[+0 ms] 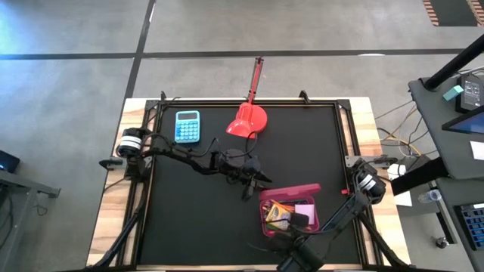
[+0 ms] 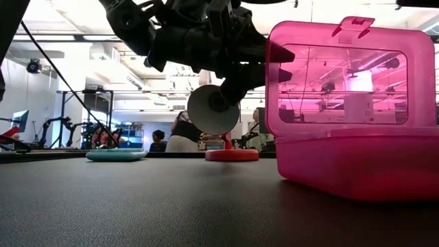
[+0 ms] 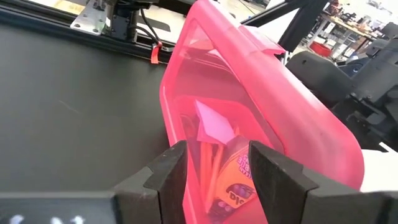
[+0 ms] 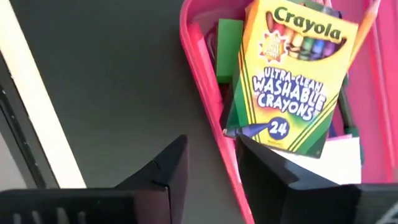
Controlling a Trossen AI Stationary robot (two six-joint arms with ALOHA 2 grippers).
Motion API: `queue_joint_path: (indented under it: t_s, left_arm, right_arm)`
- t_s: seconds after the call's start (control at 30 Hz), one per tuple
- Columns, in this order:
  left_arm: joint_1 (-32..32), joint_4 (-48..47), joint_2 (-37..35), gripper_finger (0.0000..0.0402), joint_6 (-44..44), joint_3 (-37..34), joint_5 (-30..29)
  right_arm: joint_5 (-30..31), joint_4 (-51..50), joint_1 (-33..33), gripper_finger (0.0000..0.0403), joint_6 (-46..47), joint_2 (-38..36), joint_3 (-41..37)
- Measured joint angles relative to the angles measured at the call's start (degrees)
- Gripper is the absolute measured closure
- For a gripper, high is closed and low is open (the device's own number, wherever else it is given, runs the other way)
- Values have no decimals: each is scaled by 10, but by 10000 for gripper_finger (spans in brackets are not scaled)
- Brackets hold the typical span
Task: Pack school essentials
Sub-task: Close the pink supply box
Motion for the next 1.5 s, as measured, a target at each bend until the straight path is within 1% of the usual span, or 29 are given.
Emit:
queue_joint_path:
  t_s: [0.13,0.3,0.43,0.63,0.87,1.0,1.1,1.17,1.33,1.5]
  left_arm:
    - [-1,0,0,246,-1,0,0]
    - [-4,0,0,246,-2,0,-1]
    - [-7,0,0,246,-2,-1,-4]
    - [-21,-1,0,246,-2,-5,-6]
    - [-52,-5,0,246,0,-5,-21]
    - [-70,-5,0,246,0,-6,-46]
    - [-80,-5,0,246,0,-6,-56]
    - [-88,-5,0,246,0,-6,-60]
    - [-106,-5,0,246,0,-12,-81]
    - [-120,-6,0,246,-5,-20,-99]
  right_arm:
    - [-10,-1,0,260,39,0,0]
    - [-10,-2,0,228,42,-8,-1]
    - [-5,-4,0,202,46,-36,-1]
    - [73,-4,0,182,73,-110,-1]
    - [222,-8,-2,187,138,-191,-1]
    - [260,-11,-12,188,190,-209,-8]
    - [258,-12,-23,189,227,-210,-26]
    - [245,-13,-30,189,253,-206,-41]
    - [158,-21,-36,189,285,-184,-72]
    - [117,-21,-35,189,299,-167,-87]
